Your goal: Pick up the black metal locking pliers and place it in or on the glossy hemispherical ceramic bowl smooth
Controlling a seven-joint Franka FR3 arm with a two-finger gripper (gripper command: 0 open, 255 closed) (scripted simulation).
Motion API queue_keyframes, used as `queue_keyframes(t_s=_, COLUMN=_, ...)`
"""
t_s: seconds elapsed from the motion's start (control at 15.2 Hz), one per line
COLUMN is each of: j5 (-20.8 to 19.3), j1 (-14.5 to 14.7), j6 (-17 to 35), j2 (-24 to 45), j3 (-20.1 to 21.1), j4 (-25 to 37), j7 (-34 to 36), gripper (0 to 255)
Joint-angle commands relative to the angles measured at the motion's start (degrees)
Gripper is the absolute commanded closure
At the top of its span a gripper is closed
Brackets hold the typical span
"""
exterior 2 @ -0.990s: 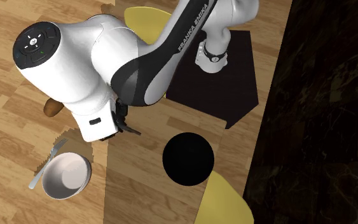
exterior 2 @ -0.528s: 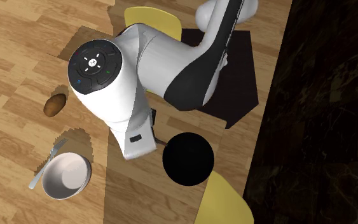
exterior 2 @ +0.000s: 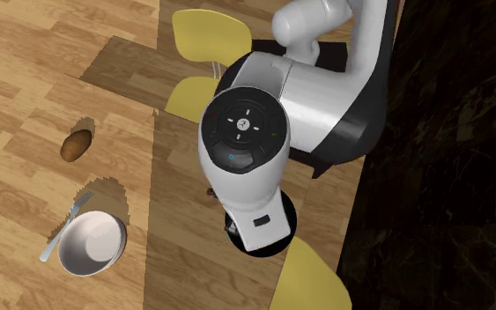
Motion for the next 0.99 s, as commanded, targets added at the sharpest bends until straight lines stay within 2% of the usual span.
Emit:
queue_keyframes(t_s=0.0, j5=0.53, j1=1.23, j6=-0.21, j2=0.83, j3=1.27, j4=0.83, j7=2.39, gripper=255)
queue_keyframes(t_s=0.13, j5=0.87, j1=2.39, j6=-0.41, j2=1.49, j3=2.45, j4=1.54, j7=4.61, gripper=255)
queue_keyframes(t_s=0.92, j5=3.95, j1=1.89, j6=8.36, j2=4.95, j3=2.35, j4=-4.85, j7=2.34, gripper=255)
